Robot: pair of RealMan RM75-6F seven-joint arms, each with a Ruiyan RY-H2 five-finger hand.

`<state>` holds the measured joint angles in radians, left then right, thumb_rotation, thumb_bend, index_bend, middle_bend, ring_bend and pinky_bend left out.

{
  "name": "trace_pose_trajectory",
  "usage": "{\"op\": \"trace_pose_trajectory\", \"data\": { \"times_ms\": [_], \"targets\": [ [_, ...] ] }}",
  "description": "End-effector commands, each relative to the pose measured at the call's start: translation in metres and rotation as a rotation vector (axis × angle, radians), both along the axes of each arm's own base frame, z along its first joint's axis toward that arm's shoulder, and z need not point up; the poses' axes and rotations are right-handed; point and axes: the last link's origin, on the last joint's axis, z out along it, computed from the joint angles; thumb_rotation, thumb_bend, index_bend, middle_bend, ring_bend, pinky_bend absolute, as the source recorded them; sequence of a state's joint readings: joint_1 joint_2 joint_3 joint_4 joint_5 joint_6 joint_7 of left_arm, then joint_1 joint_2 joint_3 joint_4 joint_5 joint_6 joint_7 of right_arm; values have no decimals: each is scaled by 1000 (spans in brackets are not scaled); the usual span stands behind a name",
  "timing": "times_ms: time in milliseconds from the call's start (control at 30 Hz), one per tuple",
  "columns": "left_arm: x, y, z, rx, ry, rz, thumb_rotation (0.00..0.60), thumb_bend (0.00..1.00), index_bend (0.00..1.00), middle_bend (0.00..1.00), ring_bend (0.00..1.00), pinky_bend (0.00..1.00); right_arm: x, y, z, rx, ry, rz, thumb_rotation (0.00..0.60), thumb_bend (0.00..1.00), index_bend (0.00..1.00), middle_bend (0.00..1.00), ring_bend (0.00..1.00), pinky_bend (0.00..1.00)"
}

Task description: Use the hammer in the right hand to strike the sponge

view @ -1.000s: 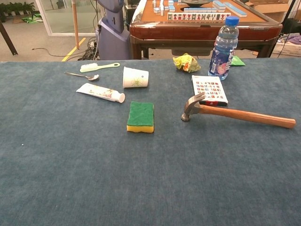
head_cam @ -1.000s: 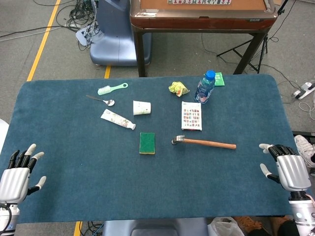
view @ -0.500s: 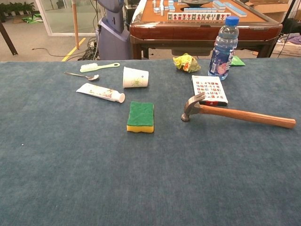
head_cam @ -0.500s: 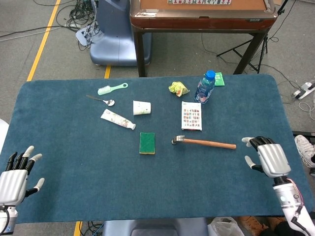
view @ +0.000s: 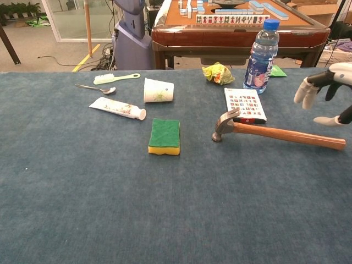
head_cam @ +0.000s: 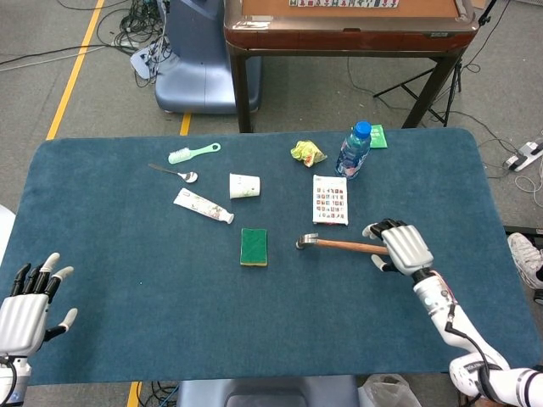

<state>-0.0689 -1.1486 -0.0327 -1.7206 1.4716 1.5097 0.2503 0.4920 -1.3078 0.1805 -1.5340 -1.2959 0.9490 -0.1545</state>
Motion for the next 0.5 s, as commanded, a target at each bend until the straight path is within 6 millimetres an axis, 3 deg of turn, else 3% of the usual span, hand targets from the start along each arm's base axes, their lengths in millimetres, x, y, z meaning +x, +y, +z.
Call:
{"op": "trace_pose_trajectory", "data": {
  "times_ms": [33,500],
  "targets": [
    [1,0,-1,-2,1,-1,600,243,203,65,90,12,7,-11,-15,16,-2,10,600,296,361,371,221,330],
    [3,2,-1,-7,-2,-12,600,243,203,65,90,12,13,-34,-65,74,7,-17,600,296,361,372,221,329]
  ]
}}
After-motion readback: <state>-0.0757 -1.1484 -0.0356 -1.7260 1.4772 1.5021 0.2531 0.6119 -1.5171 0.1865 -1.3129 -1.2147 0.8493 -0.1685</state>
